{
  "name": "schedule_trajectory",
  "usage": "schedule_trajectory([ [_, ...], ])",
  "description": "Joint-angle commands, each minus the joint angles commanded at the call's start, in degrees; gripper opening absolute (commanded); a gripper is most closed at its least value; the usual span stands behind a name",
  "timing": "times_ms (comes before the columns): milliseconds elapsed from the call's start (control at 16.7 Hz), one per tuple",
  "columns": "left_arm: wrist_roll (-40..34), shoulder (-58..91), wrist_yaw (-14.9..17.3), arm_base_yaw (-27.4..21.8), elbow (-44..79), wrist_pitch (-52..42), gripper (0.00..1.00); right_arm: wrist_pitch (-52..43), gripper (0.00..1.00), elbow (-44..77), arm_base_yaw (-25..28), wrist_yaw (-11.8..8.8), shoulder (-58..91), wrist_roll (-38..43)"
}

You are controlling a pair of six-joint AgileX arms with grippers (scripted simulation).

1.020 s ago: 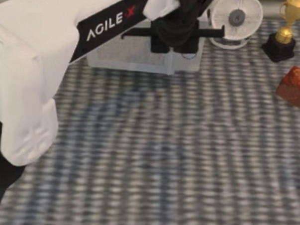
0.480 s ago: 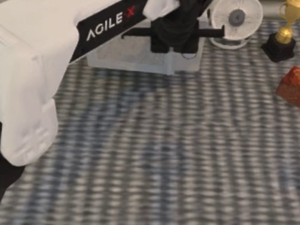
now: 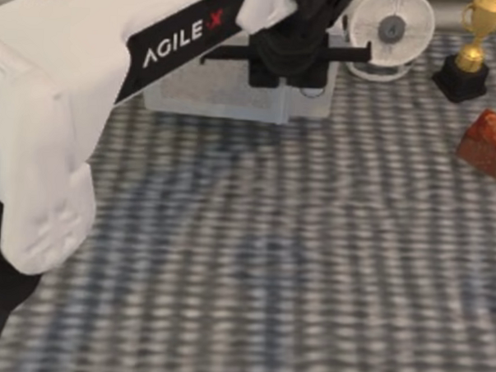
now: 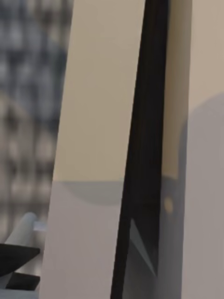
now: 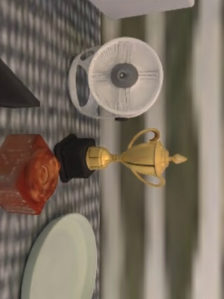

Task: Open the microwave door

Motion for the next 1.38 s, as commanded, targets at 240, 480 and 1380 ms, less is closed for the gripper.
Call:
schedule_trajectory([
  [240,0.3,-0.3,0.4,-0.4,-1.0,0.7,0.0,0.0,1.0,0.0,0.0,0.0,0.0,0.0],
  [480,3.1,-4.0,1.3,0.0,-7.1,3.9,0.0,0.0,1.0,0.0,0.0,0.0,0.0,0.0],
  [1380,4.5,-5.9,1.9,0.1,-10.1,5.6,0.0,0.0,1.0,0.0,0.0,0.0,0.0,0.0],
])
